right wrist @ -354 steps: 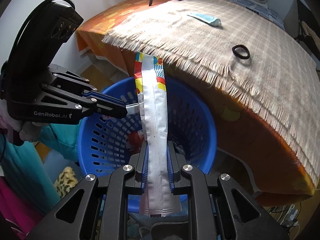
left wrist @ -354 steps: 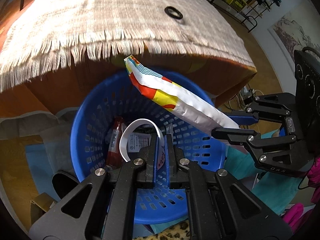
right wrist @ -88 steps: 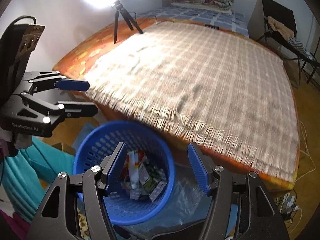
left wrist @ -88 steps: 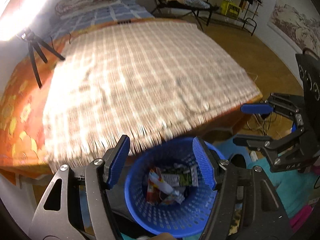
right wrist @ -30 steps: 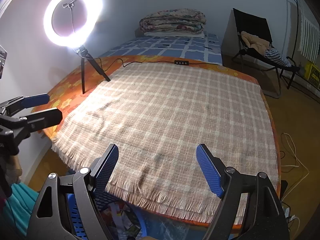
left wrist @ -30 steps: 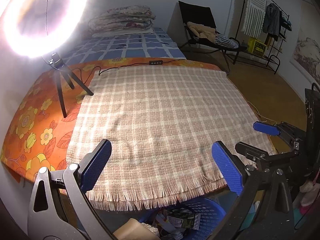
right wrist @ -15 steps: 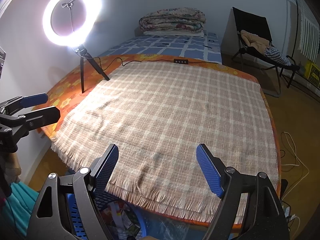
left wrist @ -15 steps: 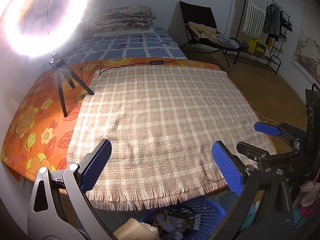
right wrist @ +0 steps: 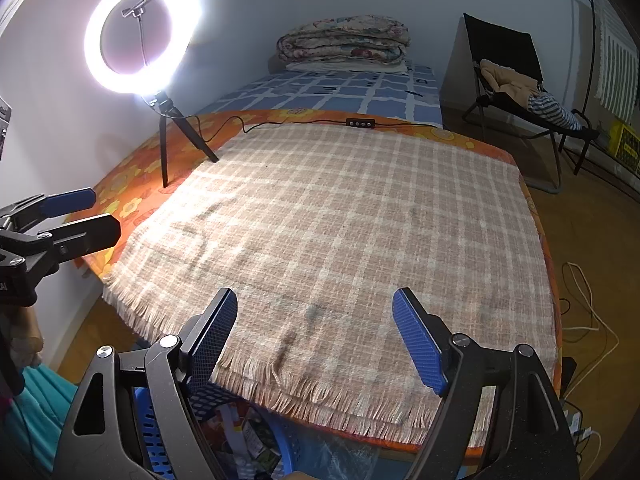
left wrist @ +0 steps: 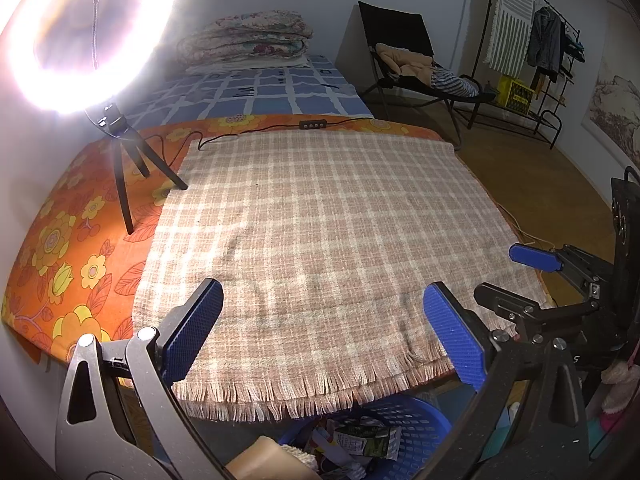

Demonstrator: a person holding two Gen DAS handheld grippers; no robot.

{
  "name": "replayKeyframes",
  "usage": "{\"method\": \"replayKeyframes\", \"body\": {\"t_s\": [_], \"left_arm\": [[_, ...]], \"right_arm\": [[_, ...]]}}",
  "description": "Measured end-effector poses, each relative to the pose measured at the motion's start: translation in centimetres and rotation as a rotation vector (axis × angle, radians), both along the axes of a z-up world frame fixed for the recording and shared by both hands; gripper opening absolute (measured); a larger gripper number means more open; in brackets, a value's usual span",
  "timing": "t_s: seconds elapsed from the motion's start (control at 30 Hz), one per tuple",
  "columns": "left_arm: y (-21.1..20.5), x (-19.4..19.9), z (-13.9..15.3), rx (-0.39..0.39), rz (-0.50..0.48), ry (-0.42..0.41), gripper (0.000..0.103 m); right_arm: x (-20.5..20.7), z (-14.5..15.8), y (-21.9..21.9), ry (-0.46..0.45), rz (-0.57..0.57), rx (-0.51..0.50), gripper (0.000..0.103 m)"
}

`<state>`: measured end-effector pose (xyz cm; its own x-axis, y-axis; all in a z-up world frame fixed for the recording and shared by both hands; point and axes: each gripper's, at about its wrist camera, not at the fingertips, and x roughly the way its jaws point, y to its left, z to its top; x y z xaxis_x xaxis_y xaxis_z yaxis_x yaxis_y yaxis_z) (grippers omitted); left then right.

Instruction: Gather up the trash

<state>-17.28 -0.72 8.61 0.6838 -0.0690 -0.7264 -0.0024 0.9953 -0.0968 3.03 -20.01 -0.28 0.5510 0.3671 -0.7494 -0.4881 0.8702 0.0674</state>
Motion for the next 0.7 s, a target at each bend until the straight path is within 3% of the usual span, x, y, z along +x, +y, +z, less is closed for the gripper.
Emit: {"method": "replayKeyframes", "body": {"t_s": [0.7], "left_arm": [[0.2, 0.04, -0.57, -0.013, 0.005, 0.014, 0.102]], "right_arm": [[-0.1, 0.05, -0.18, -0.002, -0.01, 0.0, 0.08]]}}
